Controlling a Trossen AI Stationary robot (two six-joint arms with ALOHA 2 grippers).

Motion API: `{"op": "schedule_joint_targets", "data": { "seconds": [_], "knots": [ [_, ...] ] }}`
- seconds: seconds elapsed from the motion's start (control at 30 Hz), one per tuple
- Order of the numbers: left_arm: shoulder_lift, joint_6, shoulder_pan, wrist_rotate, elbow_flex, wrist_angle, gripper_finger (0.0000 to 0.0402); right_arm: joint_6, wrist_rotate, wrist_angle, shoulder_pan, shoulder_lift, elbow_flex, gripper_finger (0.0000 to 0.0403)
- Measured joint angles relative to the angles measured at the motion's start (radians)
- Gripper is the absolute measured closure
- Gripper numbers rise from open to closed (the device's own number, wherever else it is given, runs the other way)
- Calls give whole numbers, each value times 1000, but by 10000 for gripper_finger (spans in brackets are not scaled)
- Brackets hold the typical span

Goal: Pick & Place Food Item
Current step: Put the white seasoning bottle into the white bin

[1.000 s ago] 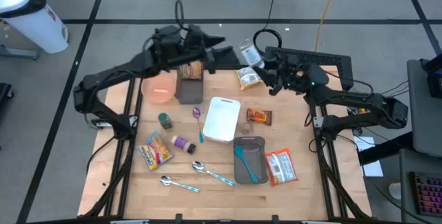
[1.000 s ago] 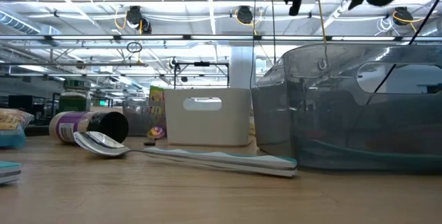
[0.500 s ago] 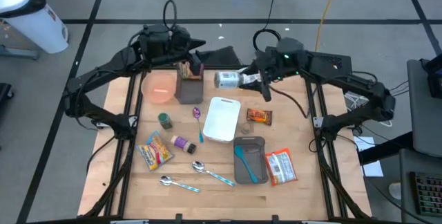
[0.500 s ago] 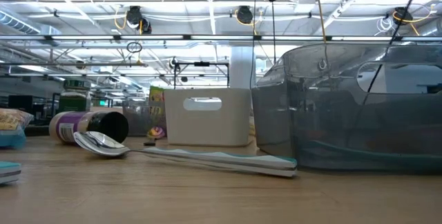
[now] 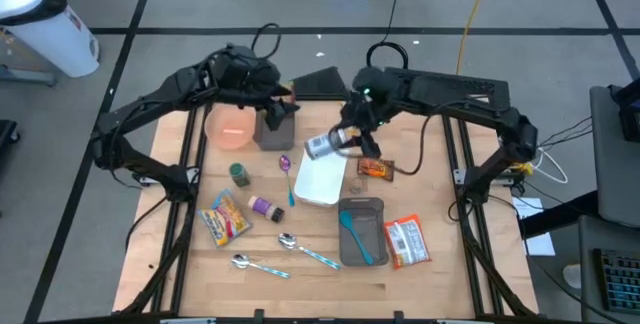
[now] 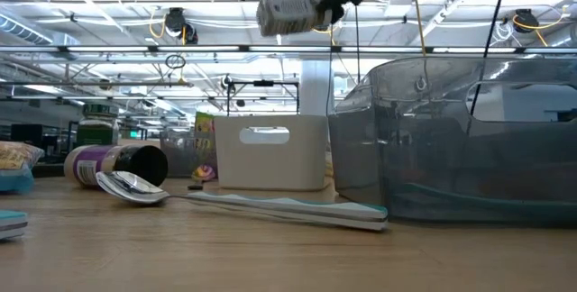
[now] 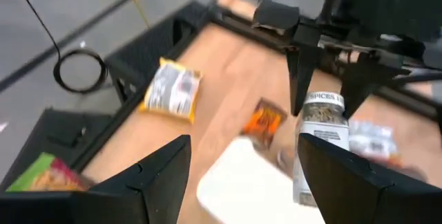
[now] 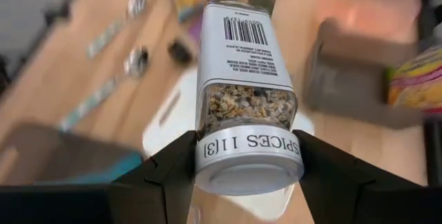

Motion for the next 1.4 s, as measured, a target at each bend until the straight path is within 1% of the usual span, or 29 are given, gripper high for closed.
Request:
{"op": "schedule_joint_targets", "data": {
  "seconds": [0.1,0.23,0.4,0.53,0.63,0.87,0.97,1.07,1.17,1.23,1.3,1.4],
  "knots": [
    [6,15,1,-2,0,-63,131,-69,71,-111,28,47,19,201],
    [3,38,1,-7,0,-118,130,-117,152,-193,51,109,39,201],
    [5,37,1,5,0,-189,131,-114,209,-206,60,162,49,201],
    [39,26,-4,69,0,-204,130,-87,210,-198,59,177,49,201],
    [80,47,-23,94,0,-210,131,-85,208,-175,59,170,49,201],
    [185,118,-64,162,0,-218,131,-62,204,-161,44,93,49,201],
    [221,132,-75,187,0,-208,131,-58,172,-131,29,60,49,201],
    [246,142,-88,213,-1,-161,131,-38,153,-109,19,42,50,201],
    [257,130,-100,231,-1,-80,131,-36,153,-104,14,43,50,201],
    [257,124,-109,228,-1,-18,131,-36,152,-94,13,43,48,201],
    [256,133,-121,222,0,32,130,-34,129,-68,12,42,48,201],
    [256,138,-135,191,0,39,131,-25,123,-45,13,41,48,201]
  ]
}}
